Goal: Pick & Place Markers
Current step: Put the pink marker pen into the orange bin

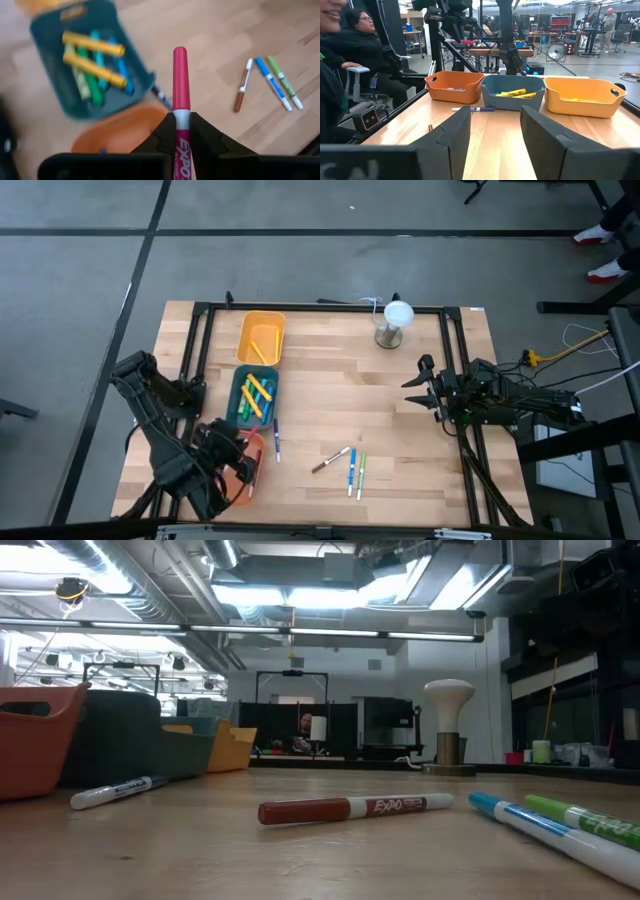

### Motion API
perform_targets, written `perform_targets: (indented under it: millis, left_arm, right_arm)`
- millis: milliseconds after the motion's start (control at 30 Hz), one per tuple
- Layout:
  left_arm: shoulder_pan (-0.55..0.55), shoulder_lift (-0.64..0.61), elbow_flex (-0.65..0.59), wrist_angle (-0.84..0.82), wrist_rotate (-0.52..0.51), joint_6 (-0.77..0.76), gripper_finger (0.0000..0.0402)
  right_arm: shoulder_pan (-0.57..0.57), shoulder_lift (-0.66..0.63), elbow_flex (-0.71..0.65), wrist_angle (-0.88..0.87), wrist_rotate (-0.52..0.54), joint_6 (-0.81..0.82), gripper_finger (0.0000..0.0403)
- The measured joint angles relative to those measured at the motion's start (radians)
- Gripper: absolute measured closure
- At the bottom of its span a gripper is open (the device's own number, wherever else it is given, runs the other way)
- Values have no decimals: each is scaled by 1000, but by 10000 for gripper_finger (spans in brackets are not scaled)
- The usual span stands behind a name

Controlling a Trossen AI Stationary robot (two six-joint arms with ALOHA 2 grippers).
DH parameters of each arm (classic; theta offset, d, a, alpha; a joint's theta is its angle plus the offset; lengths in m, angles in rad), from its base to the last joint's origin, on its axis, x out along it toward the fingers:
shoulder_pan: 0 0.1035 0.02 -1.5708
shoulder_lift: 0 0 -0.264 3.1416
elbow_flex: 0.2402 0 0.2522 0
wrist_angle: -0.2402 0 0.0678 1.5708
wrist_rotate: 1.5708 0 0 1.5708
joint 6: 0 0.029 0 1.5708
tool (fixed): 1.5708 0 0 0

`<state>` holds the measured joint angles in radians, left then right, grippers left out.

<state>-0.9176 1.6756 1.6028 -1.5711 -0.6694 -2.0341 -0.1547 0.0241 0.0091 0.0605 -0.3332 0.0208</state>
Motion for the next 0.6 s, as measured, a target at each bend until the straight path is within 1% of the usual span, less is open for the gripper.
perform_targets:
  millis: [100, 167, 367, 600]
  left_arm:
    - [0, 0, 0, 1, 111, -64, 375]
    - [0, 0, 0, 9, 156, -76, 375]
    - [0, 1, 0, 47, 228, -77, 375]
    - [-26, 20, -15, 104, 256, -142, 375]
  right_arm:
    - [0, 0, 0, 0, 0, 0, 233]
    - [0, 0, 0, 0, 0, 0, 233]
    - [0, 0, 0, 0, 0, 0, 233]
    - [0, 0, 0, 0, 0, 0, 233]
